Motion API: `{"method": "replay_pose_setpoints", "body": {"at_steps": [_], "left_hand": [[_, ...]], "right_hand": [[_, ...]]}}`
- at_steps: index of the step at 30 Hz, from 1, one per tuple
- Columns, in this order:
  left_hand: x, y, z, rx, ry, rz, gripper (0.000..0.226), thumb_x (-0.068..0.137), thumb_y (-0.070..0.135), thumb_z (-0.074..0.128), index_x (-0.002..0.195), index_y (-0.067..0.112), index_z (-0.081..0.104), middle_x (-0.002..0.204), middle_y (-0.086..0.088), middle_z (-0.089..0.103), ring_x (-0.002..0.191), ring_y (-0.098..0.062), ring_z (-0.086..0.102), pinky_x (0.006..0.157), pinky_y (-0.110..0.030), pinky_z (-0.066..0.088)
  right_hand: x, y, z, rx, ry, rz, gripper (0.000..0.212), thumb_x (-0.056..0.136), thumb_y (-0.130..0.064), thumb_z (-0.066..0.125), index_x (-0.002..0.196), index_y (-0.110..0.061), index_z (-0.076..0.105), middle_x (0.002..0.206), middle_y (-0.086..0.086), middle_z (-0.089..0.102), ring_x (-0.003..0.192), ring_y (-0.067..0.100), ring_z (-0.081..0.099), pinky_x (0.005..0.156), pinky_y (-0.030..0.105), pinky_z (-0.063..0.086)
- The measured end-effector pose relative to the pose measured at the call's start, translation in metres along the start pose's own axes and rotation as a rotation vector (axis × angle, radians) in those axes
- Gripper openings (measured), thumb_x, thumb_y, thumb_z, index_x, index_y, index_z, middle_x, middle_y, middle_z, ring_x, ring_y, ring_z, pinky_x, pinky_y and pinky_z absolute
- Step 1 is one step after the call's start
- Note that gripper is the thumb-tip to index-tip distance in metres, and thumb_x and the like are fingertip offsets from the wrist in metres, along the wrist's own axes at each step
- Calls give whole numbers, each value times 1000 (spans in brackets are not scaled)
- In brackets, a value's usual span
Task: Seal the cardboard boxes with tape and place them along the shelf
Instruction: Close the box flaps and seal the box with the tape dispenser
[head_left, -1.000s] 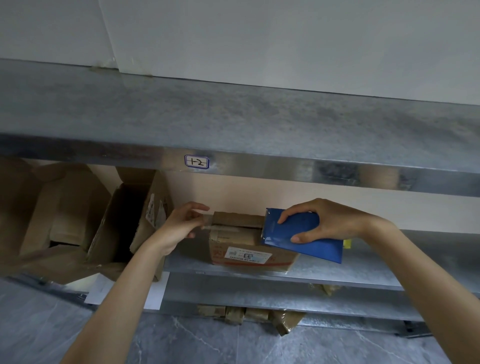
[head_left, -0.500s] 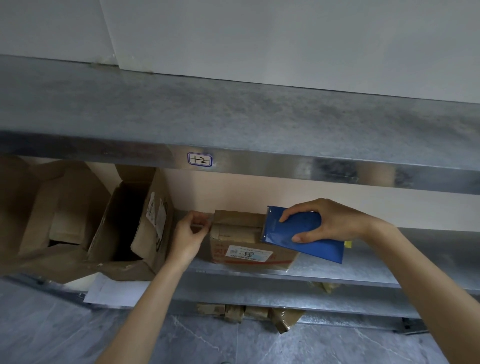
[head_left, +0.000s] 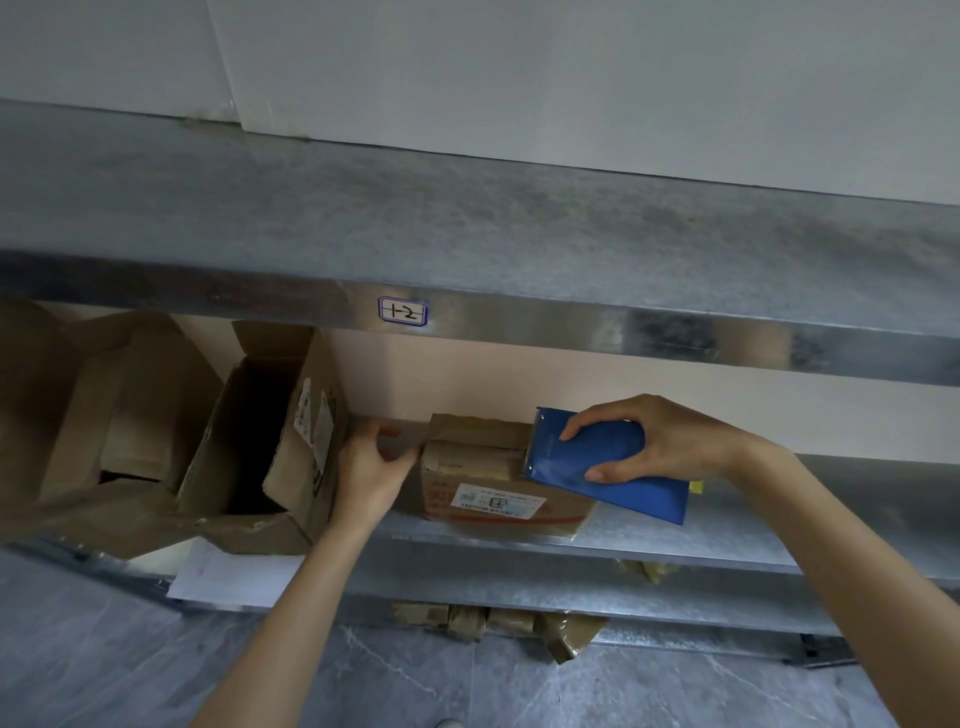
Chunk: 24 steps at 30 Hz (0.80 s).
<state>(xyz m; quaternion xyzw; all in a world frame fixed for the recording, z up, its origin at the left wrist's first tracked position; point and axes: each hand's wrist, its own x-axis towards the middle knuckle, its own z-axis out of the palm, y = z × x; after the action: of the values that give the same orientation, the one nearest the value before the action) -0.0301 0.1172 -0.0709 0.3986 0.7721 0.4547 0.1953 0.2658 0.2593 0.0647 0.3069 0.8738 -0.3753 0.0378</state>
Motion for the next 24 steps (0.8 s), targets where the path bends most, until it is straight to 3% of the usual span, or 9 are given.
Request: {"method": "replay_pose_setpoints", "body": {"at_steps": [5,12,17,20,24], "left_hand": [[-1,7,4,58,45,79,23,83,22,78,97,15,61,96,3,63,73,4,52,62,-6,37],[-4,12,3,-16,142,171,24,80,20,81,94,14,62,89,0,64,78,-2,58,66,-3,40],[-11,9,5,-39,139,145,23,81,18,80,95,14,62,94,-1,67,80,-14,62,74,-20,49],[-14,10,6,-22,148,184,25,79,15,81,95,17,62,93,3,65,85,-14,62,76,-20,49],[-6,13,1,55,156,247,29,77,16,83,99,8,65,96,-6,66,84,-17,63,73,-23,48]], "right_hand": [[-1,0,1,-10,-2,1,42,74,-53,78,113,-52,62,121,-34,58,114,-9,52,104,30,43],[0,0,1,-7,11,4,50,66,-66,72,113,-54,61,121,-33,58,113,-7,53,103,34,45],[0,1,2,-7,9,-1,50,65,-67,71,113,-55,61,121,-33,58,114,-6,53,103,34,45],[0,2,2,-4,5,-7,49,67,-65,72,114,-55,61,122,-35,57,114,-9,52,104,31,44],[0,2,2,-2,2,-14,44,71,-60,74,113,-55,61,122,-36,57,115,-11,51,102,26,42]]}}
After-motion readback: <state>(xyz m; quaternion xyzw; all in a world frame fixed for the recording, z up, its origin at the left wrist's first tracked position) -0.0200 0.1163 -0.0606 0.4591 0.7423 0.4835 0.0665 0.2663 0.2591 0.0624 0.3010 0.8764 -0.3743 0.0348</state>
